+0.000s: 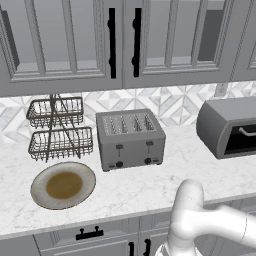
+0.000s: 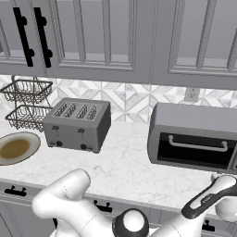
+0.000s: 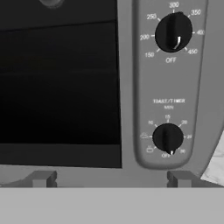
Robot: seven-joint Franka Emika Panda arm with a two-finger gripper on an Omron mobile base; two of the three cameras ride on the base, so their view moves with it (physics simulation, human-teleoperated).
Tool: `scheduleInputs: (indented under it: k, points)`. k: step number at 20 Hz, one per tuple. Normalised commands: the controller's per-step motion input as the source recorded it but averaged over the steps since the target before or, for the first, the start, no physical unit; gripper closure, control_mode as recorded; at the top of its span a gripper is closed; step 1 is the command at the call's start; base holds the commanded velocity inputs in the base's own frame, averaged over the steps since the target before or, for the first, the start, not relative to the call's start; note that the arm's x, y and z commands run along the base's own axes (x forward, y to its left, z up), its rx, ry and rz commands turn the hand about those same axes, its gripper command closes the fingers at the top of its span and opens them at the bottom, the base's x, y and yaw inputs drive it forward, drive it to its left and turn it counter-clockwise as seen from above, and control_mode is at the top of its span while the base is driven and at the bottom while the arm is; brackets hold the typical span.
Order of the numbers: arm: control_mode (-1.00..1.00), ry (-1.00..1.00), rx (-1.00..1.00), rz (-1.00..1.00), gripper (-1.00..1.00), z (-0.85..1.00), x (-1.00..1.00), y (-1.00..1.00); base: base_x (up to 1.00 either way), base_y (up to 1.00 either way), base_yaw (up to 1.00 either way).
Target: Pick up the kebab skewer and baguette bread, and place them inside the toaster oven. Close the toaster oven door and start by setting the timer.
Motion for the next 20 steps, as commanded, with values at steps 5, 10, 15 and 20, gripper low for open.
scheduleInputs:
  k: [5,10,15,20]
  points:
    - [-1.0,-0.03,0.06,0.01,-1.0,-0.06,0.26,-0.22,0.0,0.0,0.0]
    - [-1.0,0.0,0.07,0.0,-1.0,0.0,0.16,-0.26,0.0,0.0,0.0]
    - [-1.0,0.0,0.02,0.0,-1.0,0.0,0.0,-0.19,0.0,0.0,0.0]
    - [-1.0,-0.03,0.0,0.0,-1.0,0.0,0.0,-0.03,0.0,0.0,0.0]
